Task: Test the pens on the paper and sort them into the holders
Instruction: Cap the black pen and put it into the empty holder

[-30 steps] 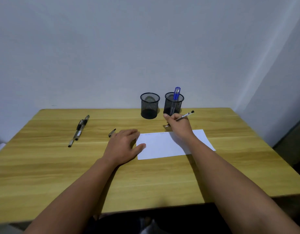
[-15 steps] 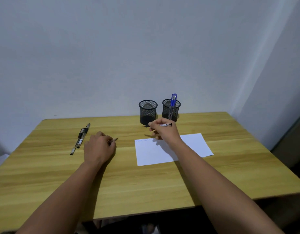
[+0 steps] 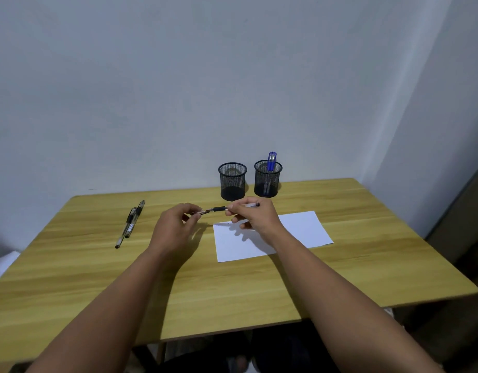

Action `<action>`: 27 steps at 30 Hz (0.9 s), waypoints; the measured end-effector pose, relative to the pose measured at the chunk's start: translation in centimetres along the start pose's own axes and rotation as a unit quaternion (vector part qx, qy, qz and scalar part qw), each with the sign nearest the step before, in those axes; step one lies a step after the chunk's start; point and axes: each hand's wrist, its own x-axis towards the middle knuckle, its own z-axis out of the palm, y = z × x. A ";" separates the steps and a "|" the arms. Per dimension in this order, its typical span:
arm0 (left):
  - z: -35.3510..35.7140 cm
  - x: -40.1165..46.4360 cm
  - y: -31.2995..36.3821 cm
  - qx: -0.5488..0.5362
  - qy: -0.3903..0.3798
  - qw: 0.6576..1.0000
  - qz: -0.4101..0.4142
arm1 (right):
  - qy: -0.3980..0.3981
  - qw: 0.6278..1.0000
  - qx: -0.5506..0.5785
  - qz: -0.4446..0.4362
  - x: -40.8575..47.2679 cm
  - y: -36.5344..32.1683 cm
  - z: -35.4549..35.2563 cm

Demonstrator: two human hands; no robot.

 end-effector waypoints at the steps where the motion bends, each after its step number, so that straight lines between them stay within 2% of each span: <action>1: 0.0 0.0 0.3 -0.006 -0.002 1.000 0.007 | 0.000 1.000 0.001 0.000 0.0 -0.1 -0.1; 7: -0.2 -0.1 1.9 -0.040 -0.034 0.998 0.037 | -0.013 1.000 0.004 0.010 -0.9 -0.7 -0.6; 9: -0.4 -0.1 2.9 -0.117 -0.041 0.992 0.006 | -0.014 0.999 0.018 0.033 -1.1 -1.0 -0.9; 12: -0.7 0.0 4.7 -0.250 -0.035 0.967 -0.042 | -0.021 0.998 -0.012 0.056 -1.4 -1.1 -1.4; 17: -0.2 0.9 6.8 -0.242 -0.032 0.969 -0.038 | -0.028 0.999 0.009 0.040 -1.7 -1.3 -1.0; 27: 2.9 2.6 8.2 -0.242 0.001 0.968 -0.070 | 0.021 1.000 0.011 -0.010 -0.8 0.2 -1.2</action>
